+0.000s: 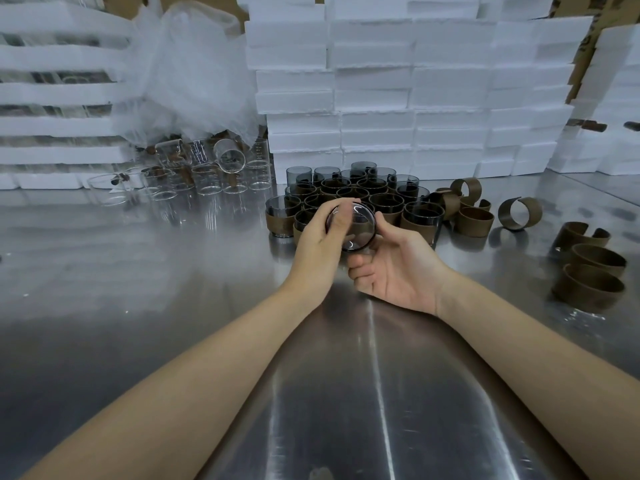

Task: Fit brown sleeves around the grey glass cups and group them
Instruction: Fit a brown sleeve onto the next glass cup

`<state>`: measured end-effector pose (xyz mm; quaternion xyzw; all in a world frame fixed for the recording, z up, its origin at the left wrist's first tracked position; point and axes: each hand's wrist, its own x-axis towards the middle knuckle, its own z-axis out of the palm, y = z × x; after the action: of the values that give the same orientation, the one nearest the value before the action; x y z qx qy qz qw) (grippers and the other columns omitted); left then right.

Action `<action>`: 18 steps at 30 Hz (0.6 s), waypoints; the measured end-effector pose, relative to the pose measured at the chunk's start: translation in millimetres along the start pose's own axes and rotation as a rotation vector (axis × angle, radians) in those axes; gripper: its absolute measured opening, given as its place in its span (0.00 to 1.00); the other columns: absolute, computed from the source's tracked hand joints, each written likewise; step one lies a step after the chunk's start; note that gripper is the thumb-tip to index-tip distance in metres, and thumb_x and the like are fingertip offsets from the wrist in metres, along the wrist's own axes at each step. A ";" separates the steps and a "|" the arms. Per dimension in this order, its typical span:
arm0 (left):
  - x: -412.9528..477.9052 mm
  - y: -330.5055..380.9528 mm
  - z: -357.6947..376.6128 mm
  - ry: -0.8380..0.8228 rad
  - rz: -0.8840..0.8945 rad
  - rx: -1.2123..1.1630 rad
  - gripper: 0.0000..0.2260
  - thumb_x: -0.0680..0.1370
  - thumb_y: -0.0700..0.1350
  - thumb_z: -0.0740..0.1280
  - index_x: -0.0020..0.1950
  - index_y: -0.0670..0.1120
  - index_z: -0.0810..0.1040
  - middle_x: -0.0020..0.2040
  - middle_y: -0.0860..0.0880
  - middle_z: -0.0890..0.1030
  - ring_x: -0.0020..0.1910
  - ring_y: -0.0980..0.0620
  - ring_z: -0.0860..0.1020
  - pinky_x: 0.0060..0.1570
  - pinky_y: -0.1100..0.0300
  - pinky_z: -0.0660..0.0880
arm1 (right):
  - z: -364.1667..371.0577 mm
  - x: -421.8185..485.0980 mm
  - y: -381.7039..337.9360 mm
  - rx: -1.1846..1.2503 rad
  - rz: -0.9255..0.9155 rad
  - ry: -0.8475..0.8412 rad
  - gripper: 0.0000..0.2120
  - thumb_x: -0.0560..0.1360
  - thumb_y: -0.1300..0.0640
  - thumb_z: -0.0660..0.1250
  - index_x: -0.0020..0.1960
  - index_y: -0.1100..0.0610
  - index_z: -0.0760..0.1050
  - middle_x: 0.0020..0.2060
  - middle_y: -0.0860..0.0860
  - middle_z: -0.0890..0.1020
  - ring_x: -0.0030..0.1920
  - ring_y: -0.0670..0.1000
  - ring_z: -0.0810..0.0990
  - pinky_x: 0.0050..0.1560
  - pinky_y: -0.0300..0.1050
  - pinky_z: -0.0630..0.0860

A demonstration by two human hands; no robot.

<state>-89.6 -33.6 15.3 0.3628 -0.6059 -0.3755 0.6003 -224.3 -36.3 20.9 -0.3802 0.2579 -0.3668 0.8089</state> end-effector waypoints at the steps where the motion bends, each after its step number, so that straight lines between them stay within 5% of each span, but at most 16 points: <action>1: 0.4 -0.9 0.6 -0.009 0.005 0.031 0.16 0.77 0.49 0.69 0.62 0.44 0.77 0.50 0.55 0.82 0.47 0.65 0.80 0.46 0.72 0.73 | 0.1 0.1 -0.1 0.001 -0.008 0.003 0.25 0.80 0.38 0.53 0.46 0.60 0.73 0.29 0.53 0.72 0.27 0.47 0.69 0.27 0.36 0.67; 4: -1.7 -5.3 2.9 0.016 0.025 0.100 0.22 0.70 0.43 0.78 0.61 0.48 0.76 0.49 0.57 0.82 0.50 0.64 0.80 0.47 0.72 0.73 | 0.8 0.8 -0.1 -0.079 -0.047 0.024 0.26 0.80 0.38 0.52 0.46 0.60 0.75 0.28 0.54 0.74 0.26 0.48 0.70 0.27 0.37 0.67; 10: -3.5 -1.7 2.2 0.117 0.095 0.114 0.16 0.71 0.45 0.77 0.56 0.48 0.78 0.47 0.59 0.83 0.49 0.62 0.80 0.48 0.70 0.74 | 3.5 6.4 3.4 -0.232 -0.098 0.051 0.28 0.79 0.35 0.50 0.52 0.58 0.74 0.27 0.56 0.75 0.26 0.50 0.70 0.27 0.39 0.69; 14: -2.4 0.3 3.0 0.141 0.100 0.135 0.10 0.75 0.49 0.73 0.54 0.49 0.79 0.47 0.58 0.83 0.48 0.62 0.80 0.47 0.71 0.73 | 2.5 6.5 5.3 -0.280 -0.137 0.030 0.29 0.76 0.33 0.52 0.54 0.58 0.72 0.29 0.57 0.76 0.27 0.50 0.71 0.29 0.39 0.70; 18: 1.2 -0.8 1.5 0.197 0.098 0.110 0.10 0.82 0.48 0.62 0.54 0.45 0.80 0.49 0.54 0.83 0.51 0.58 0.80 0.55 0.60 0.75 | 5.8 5.3 9.3 -0.362 -0.182 -0.020 0.30 0.74 0.34 0.58 0.59 0.60 0.71 0.32 0.56 0.77 0.30 0.49 0.73 0.35 0.39 0.70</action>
<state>-91.1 -35.0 15.1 0.4004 -0.5806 -0.2743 0.6537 -213.4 -34.0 16.0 -0.5450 0.2763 -0.3823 0.6932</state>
